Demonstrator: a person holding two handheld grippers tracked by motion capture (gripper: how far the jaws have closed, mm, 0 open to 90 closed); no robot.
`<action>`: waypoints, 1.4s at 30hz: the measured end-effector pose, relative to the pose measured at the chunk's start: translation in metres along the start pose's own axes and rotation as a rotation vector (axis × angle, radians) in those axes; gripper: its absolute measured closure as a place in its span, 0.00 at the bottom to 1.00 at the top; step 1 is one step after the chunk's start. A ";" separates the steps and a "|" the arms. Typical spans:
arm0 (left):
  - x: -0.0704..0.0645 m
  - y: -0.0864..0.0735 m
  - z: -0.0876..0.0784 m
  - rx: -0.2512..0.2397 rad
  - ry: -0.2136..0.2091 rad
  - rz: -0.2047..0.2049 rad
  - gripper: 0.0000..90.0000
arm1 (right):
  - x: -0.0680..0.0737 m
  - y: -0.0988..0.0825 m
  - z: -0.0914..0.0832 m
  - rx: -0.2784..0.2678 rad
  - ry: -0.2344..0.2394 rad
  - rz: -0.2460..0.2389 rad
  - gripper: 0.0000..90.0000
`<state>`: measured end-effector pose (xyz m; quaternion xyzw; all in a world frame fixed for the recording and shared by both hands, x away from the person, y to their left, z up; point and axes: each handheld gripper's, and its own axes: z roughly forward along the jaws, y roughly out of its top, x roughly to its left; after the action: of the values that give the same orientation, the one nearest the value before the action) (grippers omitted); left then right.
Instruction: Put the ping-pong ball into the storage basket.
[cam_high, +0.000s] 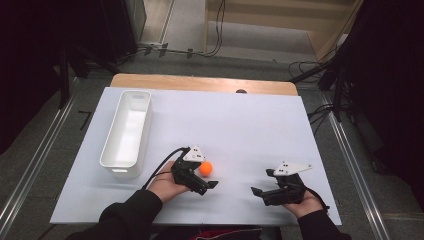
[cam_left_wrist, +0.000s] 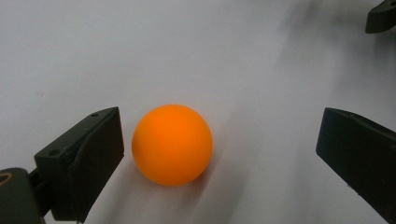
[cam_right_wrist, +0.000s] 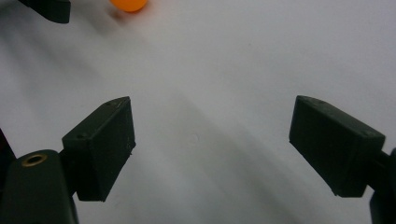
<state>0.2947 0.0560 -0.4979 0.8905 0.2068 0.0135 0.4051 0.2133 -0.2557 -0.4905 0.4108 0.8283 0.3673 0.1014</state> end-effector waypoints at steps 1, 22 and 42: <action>0.000 0.000 0.001 0.004 0.004 0.002 0.01 | 0.000 0.000 0.000 -0.001 0.002 0.000 0.14; -0.004 -0.009 0.018 0.082 0.112 0.093 0.01 | 0.001 0.000 0.000 0.003 -0.003 -0.005 0.14; -0.005 -0.009 0.017 0.079 0.140 0.089 0.07 | 0.002 0.000 0.002 0.017 -0.011 -0.025 0.14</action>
<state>0.2902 0.0480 -0.5152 0.9109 0.1952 0.0855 0.3532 0.2125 -0.2529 -0.4915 0.4034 0.8357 0.3569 0.1070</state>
